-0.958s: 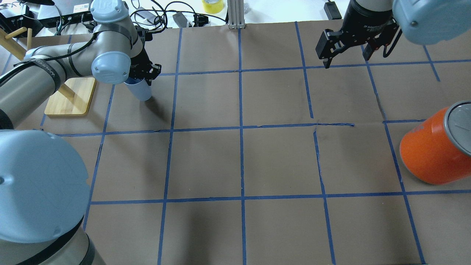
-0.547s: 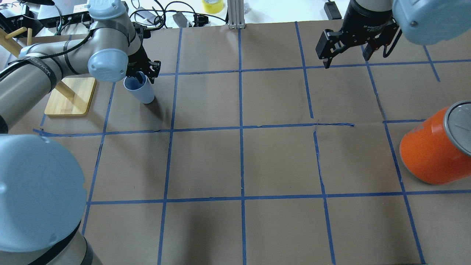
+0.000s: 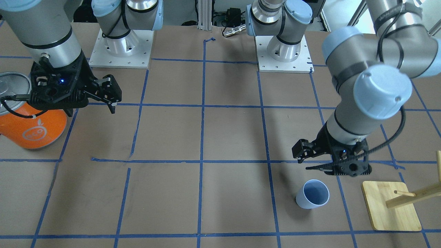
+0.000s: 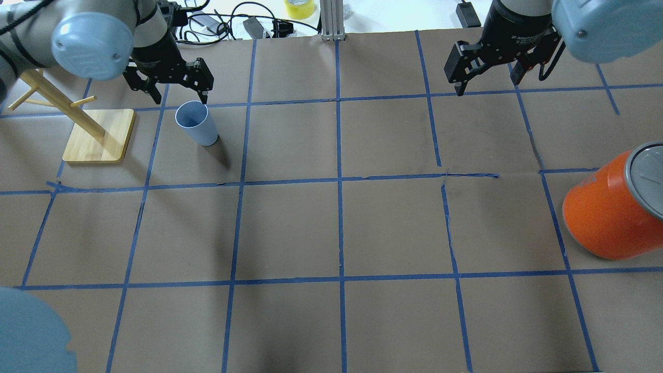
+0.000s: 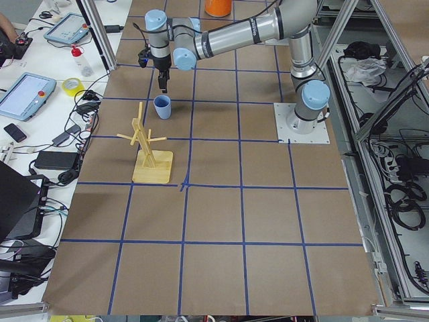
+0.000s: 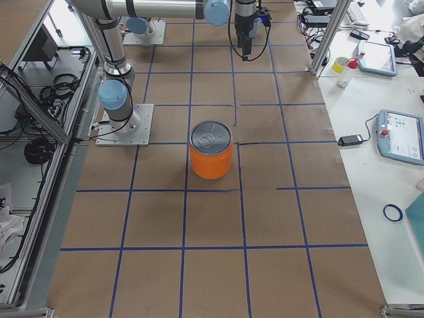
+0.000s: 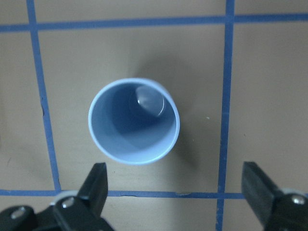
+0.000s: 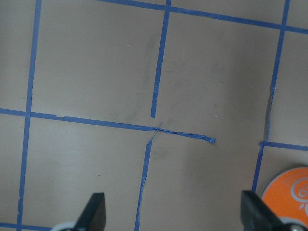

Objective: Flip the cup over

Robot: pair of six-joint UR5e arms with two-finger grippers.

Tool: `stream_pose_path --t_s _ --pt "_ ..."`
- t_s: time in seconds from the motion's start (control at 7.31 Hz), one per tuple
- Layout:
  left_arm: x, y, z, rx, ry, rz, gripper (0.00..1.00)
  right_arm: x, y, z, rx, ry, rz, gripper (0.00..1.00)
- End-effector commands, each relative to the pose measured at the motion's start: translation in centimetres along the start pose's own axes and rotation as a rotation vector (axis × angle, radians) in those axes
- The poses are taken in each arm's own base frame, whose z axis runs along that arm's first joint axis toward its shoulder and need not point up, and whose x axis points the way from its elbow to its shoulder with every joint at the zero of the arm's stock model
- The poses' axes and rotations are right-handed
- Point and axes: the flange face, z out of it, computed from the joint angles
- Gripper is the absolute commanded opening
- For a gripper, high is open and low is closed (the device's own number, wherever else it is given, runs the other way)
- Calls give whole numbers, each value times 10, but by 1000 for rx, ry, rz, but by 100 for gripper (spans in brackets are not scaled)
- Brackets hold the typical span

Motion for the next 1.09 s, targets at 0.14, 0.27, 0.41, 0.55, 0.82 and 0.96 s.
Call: stream_pose_path --t_s 0.14,0.27,0.41,0.55,0.82,0.96 --pt "-2 72 -73 3 4 -62 100 0 0 0 -2 0 0 100" --pt "0 80 -75 8 9 -61 100 0 1 1 -10 -1 0 100" --pt "8 81 -76 12 86 -62 100 0 0 2 -8 -2 0 100" --pt "8 85 -77 9 83 -58 100 0 0 2 -3 -5 0 100" --pt "9 99 -72 0 87 -59 100 1 -1 4 -4 -3 2 100" --pt "9 102 -68 -6 87 -60 100 1 -2 7 -10 -4 3 100"
